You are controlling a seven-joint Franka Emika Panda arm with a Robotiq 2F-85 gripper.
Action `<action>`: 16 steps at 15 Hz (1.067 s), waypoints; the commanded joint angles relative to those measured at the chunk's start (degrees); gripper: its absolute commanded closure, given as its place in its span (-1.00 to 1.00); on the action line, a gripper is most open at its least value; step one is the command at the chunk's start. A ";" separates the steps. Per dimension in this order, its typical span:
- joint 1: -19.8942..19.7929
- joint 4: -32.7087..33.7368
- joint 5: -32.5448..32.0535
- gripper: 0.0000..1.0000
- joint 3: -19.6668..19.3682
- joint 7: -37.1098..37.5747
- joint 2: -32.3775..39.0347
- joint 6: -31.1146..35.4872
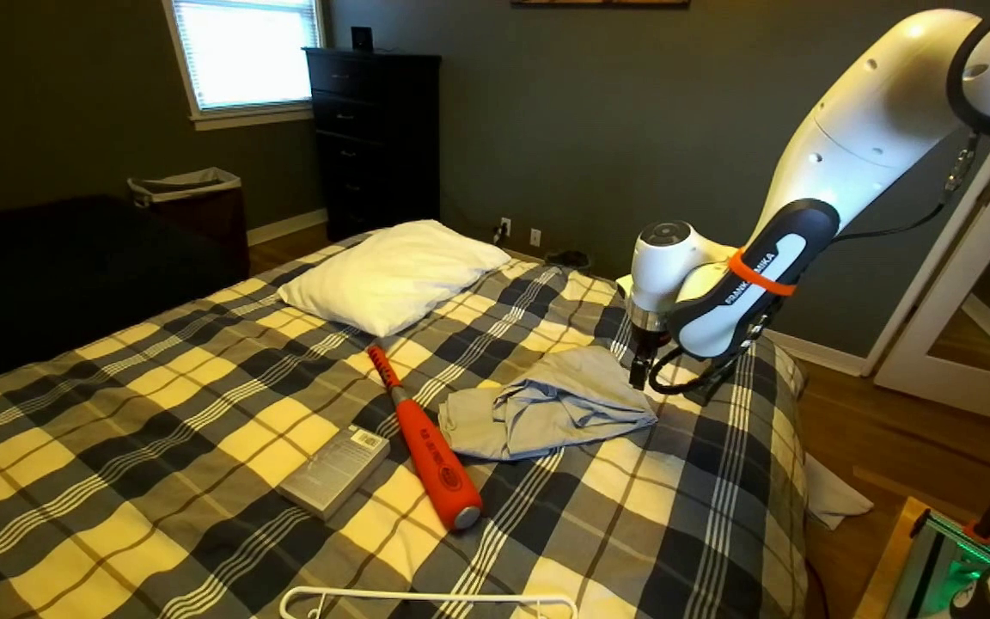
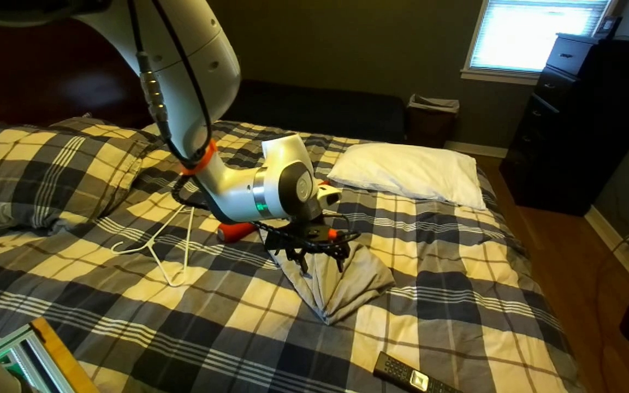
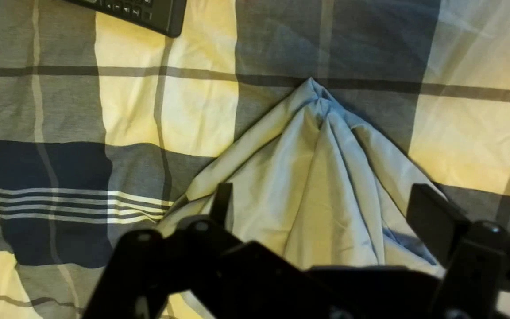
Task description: Unfold the gray bed sheet on the bed
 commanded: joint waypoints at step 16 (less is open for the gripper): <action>0.18 9.99 11.04 -0.19 -0.29 -4.91 15.62 3.60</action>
